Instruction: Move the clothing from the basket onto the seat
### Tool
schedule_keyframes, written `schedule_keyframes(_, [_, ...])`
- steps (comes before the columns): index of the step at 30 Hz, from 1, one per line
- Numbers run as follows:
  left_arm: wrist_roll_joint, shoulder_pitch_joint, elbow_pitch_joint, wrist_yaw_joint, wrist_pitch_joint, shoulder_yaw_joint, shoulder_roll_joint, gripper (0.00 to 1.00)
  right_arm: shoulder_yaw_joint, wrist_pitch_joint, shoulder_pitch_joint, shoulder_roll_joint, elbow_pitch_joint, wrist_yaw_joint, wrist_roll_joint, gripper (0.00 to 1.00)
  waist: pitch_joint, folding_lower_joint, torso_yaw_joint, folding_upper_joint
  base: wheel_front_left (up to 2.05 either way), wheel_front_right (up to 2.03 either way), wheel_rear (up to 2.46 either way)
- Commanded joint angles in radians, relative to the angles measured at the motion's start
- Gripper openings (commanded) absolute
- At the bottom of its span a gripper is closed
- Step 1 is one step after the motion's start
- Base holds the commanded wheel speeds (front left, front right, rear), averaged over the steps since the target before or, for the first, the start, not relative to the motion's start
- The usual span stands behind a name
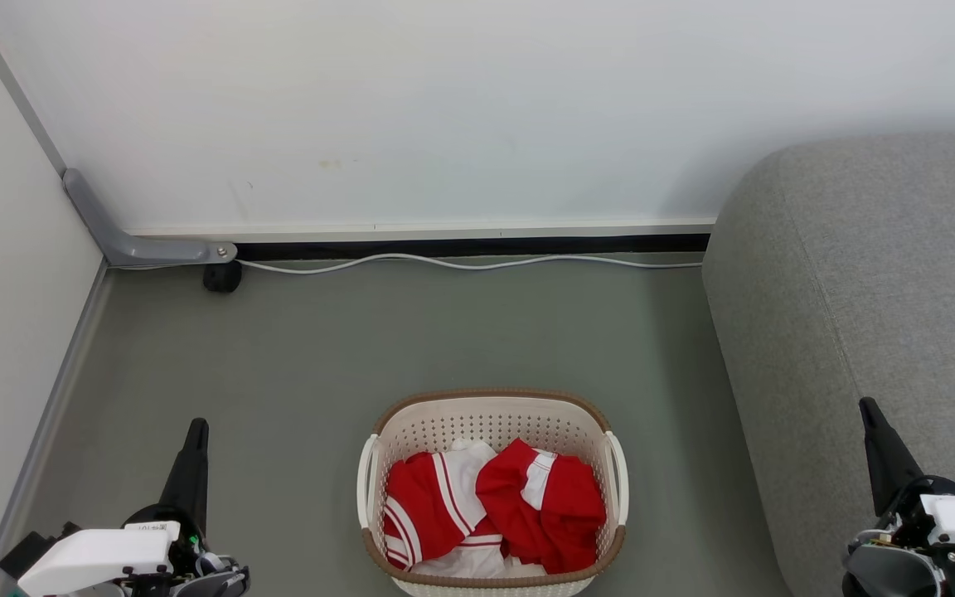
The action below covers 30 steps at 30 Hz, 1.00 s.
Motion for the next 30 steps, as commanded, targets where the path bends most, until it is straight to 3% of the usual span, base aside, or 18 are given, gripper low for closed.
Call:
schedule_keyframes(1, [-0.004,-0.058,-0.029,-0.007,0.006,0.032,0.017,0.00,0.018,0.007,-0.017,-0.010,-0.031,0.002,0.012,0.00,0.000,0.0000,0.000,0.0000,0.00,0.00,0.00])
schedule_keyframes(30, [-0.004,-0.058,-0.029,-0.007,0.006,0.032,0.017,0.00,0.018,0.007,-0.017,-0.010,-0.031,0.002,0.012,0.00,0.000,0.0000,0.000,0.0000,0.00,0.00,0.00])
